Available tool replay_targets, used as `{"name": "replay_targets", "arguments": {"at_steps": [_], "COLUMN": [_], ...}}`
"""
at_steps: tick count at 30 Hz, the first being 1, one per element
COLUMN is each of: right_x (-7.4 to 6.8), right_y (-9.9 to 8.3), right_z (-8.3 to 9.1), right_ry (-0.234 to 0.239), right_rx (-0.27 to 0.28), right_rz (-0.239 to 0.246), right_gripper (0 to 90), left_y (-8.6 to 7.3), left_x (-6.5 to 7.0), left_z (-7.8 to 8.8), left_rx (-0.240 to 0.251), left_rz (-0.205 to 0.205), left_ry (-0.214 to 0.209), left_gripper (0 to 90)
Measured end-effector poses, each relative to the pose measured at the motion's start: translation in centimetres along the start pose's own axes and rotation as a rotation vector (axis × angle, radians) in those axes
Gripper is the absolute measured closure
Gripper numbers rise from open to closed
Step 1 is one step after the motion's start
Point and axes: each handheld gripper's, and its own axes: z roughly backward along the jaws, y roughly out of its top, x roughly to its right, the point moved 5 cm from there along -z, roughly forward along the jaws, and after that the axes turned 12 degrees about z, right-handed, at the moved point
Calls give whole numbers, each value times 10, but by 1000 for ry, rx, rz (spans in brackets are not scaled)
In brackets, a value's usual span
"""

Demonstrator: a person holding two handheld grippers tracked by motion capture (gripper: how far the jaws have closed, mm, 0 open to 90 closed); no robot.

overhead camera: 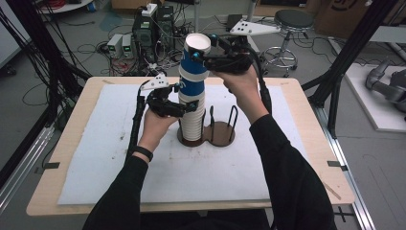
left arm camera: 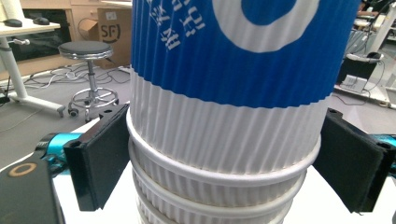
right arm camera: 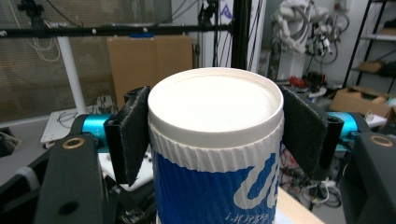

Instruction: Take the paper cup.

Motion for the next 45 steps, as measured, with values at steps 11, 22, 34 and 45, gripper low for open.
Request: {"name": "replay_targets", "arguments": {"at_steps": [11, 22, 34, 45], "right_x": [-7, -11, -37, -60], "right_y": [21, 8, -22, -62], "right_z": [39, 72, 94, 99], "right_ry": [12, 21, 71, 102], "right_rx": [56, 43, 20, -27], "right_rz": [40, 53, 64, 66], "right_gripper": [301, 301, 301, 301], "left_y": [0, 0, 0, 0], "left_x": [0, 2, 1, 1], "left_z": [0, 1, 0, 0], "left_rx": [1, -15, -10, -7], "left_rz": [-1, -7, -2, 0], "left_ry": [3, 10, 7, 10], "left_gripper": [111, 111, 111, 111]}}
